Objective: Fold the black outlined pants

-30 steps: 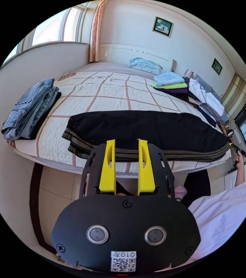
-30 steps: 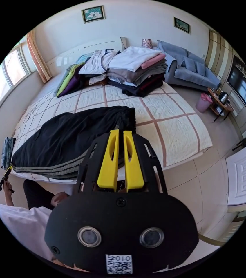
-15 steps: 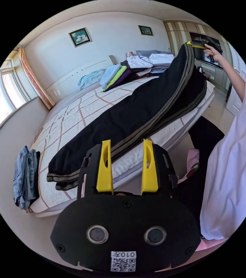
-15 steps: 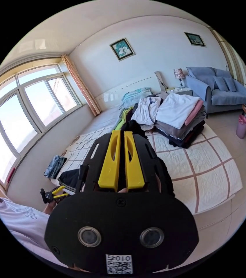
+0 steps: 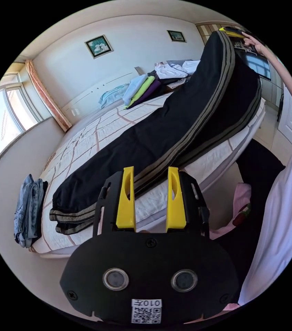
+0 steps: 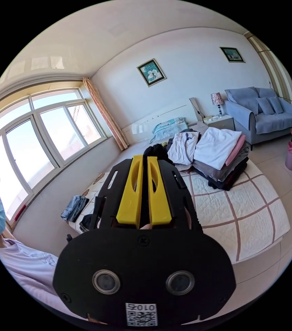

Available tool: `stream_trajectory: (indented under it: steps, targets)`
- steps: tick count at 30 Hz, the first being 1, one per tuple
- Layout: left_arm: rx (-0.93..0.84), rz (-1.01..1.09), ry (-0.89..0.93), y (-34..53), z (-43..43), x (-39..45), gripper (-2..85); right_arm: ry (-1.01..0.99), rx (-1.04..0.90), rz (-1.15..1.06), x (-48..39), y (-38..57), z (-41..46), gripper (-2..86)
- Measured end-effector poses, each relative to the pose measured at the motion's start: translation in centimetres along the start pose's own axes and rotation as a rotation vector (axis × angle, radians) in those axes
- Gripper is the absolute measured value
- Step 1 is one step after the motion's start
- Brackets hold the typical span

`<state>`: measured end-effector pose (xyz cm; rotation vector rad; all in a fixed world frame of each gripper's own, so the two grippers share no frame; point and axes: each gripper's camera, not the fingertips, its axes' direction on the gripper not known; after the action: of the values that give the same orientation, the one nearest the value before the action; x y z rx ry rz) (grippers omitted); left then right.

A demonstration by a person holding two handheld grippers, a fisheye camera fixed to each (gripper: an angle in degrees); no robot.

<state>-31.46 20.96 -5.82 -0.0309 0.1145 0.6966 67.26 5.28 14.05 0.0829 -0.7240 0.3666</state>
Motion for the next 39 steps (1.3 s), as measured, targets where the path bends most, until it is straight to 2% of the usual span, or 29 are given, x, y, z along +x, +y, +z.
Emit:
stream_trajectory:
  steps: [2, 5, 7, 11, 14, 17, 20, 22, 24, 26, 28, 29, 30, 33, 35, 38, 39]
  targets:
    - [0.014, -0.053, 0.048, -0.3, -0.1, -0.6, 12.1, -0.002, 0.005, 0.001, 0.3, 0.2, -0.7, 4.2]
    - [-0.029, -0.032, -0.081, -1.2, 0.3, 0.0, 9.4, 0.005, 0.002, 0.0, 0.6, 0.6, -1.1, 4.2]
    - [-0.054, 0.032, -0.158, -2.0, 0.5, 0.8, 6.0, 0.001, -0.001, 0.011, 1.1, 1.2, -1.2, 4.2]
    - [-0.084, 0.144, -0.193, -2.7, 0.4, 1.5, 1.5, 0.06, -0.015, 0.024, 2.2, 3.3, -1.2, 4.2]
    - [-0.087, 0.15, -0.24, -4.0, -2.0, 0.7, 0.3, 0.126, -0.054, 0.056, 3.8, 4.8, -0.9, 4.2]
    - [-0.049, 0.164, -0.278, -6.6, -5.7, -1.7, 0.0, 0.104, -0.112, 0.084, 6.2, 4.6, 0.5, 4.2]
    - [-0.026, 0.217, -0.28, -11.1, -6.7, -6.2, 0.0, 0.047, -0.173, 0.061, 7.8, 1.7, 4.4, 4.1]
    - [-0.048, 0.331, -0.296, -17.0, -4.6, -10.5, 0.3, 0.043, -0.209, 0.048, 8.6, -1.2, 7.8, 4.0]
    - [-0.075, 0.36, -0.338, -23.4, -2.1, -14.5, 0.9, 0.106, -0.197, -0.008, 8.9, -4.6, 11.1, 3.9]
    - [-0.102, 0.289, -0.331, -30.8, 0.5, -19.0, 2.1, 0.265, -0.121, 0.019, 9.8, -8.0, 15.4, 4.3]
    - [-0.331, 0.154, -0.284, -38.6, 6.0, -24.2, 6.1, 0.303, -0.196, 0.062, 10.8, -9.1, 18.7, 5.5]
    - [-0.396, 0.147, -0.246, -39.7, 7.3, -24.8, 7.1, 0.265, -0.278, 0.07, 11.0, -9.1, 20.0, 6.2]
    - [-0.46, 0.166, -0.185, -40.8, 9.3, -25.1, 8.7, 0.272, -0.282, 0.07, 10.9, -8.8, 20.1, 6.4]
    - [-0.505, 0.184, -0.275, -39.1, 11.0, -24.2, 11.2, 0.365, -0.239, 0.012, 11.0, -5.4, 18.2, 7.4]
    - [-0.467, 0.158, -0.26, -35.4, 10.3, -23.3, 12.5, 0.376, -0.25, 0.021, 13.0, -1.6, 15.4, 9.6]
    - [-0.448, 0.075, -0.18, -25.5, 9.1, -21.5, 14.1, 0.343, -0.297, 0.133, 16.6, 3.3, 11.5, 12.8]
    - [-0.47, -0.013, -0.152, -20.9, 9.0, -21.4, 14.6, 0.354, -0.299, 0.157, 17.1, 4.3, 10.7, 13.1]
